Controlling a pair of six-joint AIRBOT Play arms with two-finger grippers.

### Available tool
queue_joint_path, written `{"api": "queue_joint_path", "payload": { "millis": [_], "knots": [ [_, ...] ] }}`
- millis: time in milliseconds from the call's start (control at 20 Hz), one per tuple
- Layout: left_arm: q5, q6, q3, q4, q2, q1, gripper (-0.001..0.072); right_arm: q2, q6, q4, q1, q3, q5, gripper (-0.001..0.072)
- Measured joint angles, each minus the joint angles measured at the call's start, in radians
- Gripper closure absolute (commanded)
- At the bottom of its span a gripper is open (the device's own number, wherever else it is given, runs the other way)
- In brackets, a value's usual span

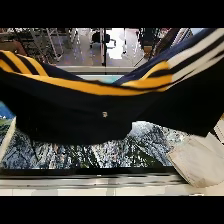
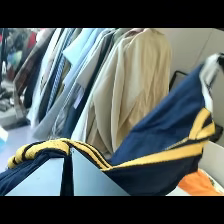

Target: Fold the clothes and pants, and hang the long-sleeved shirts on hangers.

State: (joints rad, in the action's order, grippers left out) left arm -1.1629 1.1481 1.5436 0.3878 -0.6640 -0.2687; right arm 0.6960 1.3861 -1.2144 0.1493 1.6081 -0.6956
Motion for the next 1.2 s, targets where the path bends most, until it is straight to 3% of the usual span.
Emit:
{"api": "queue_joint_path", "payload": {
  "millis": [250,400,450,500,550,600,650,700,850,1000,1200],
  "knots": [
    [0.051,0.004,-0.241,0.012,-0.064,-0.005,0.0699,0.383,-0.015,-0.019,0.000,0.033,-0.061,0.0700],
    [0.225,-0.019,-0.466,0.021,-0.198,0.005,0.0699,0.649,-0.018,-0.012,0.000,0.038,-0.074,0.0697],
    [0.315,-0.034,-0.524,0.023,-0.265,0.013,0.0666,0.723,-0.018,0.002,0.001,0.041,-0.060,0.0696],
    [0.406,-0.046,-0.559,0.019,-0.333,0.020,0.0494,0.794,-0.014,0.016,0.001,0.046,-0.034,0.0667],
    [0.512,-0.054,-0.576,0.016,-0.412,0.025,0.0297,0.857,-0.002,0.011,0.000,0.055,0.003,0.0475],
    [0.583,-0.061,-0.575,0.013,-0.484,0.026,0.0216,0.905,0.013,0.012,-0.003,0.068,0.032,0.0245],
    [0.625,-0.068,-0.558,0.012,-0.560,0.021,0.0214,0.945,0.037,0.019,-0.007,0.085,0.051,0.0186],
    [0.632,-0.076,-0.531,0.017,-0.622,0.011,0.0214,0.970,0.064,0.027,-0.014,0.101,0.050,0.0188],
    [0.493,-0.095,-0.447,0.122,-0.744,-0.048,0.0216,1.000,0.123,0.029,-0.067,0.142,-0.086,0.0194],
    [0.316,-0.079,-0.410,0.311,-0.781,-0.114,0.0216,0.982,0.100,0.036,-0.118,0.116,-0.363,0.0217],
    [0.145,-0.024,-0.396,0.475,-0.800,-0.172,0.0216,0.838,0.042,0.090,-0.137,-0.174,-0.571,0.0217]
  ]
}}
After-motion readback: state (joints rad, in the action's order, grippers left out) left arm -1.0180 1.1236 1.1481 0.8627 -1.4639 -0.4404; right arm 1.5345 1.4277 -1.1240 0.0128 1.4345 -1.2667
